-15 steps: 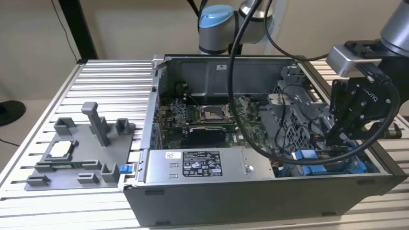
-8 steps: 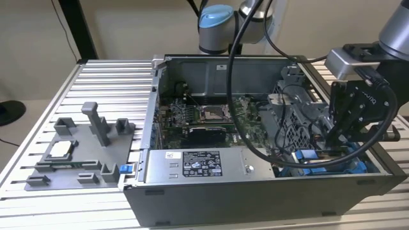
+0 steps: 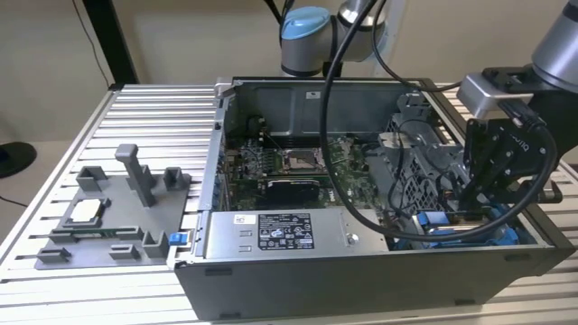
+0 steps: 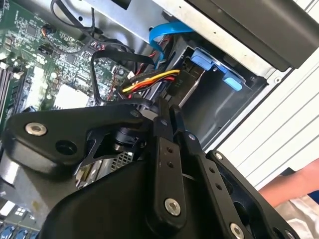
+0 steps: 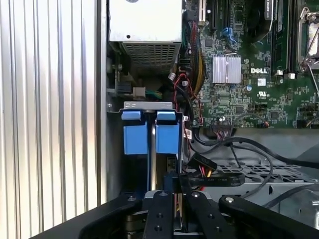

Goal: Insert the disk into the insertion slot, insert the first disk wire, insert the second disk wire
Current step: 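Insert the second disk wire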

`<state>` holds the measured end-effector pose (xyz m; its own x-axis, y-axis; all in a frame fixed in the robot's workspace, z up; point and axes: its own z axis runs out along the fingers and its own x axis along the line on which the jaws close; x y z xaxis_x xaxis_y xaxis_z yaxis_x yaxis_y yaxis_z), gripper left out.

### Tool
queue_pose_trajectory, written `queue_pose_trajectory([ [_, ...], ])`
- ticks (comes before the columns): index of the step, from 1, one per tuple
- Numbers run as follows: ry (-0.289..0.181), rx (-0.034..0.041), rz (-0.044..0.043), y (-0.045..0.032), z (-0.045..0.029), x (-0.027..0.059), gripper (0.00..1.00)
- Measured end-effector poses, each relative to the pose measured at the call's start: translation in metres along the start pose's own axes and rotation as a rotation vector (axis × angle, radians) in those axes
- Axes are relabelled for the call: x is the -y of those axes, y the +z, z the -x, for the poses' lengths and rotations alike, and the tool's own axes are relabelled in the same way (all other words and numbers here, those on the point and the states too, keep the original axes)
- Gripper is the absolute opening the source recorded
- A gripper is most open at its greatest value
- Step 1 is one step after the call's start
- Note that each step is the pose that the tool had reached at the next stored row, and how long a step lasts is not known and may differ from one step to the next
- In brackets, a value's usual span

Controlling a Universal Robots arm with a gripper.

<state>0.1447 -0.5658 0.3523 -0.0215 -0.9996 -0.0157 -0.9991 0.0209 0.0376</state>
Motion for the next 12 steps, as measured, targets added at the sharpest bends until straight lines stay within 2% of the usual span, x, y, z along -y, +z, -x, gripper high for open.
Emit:
queue_pose_trajectory([
  [12,-0.001,0.0003,-0.0008,0.0025,0.0000,0.0029,0.00],
])
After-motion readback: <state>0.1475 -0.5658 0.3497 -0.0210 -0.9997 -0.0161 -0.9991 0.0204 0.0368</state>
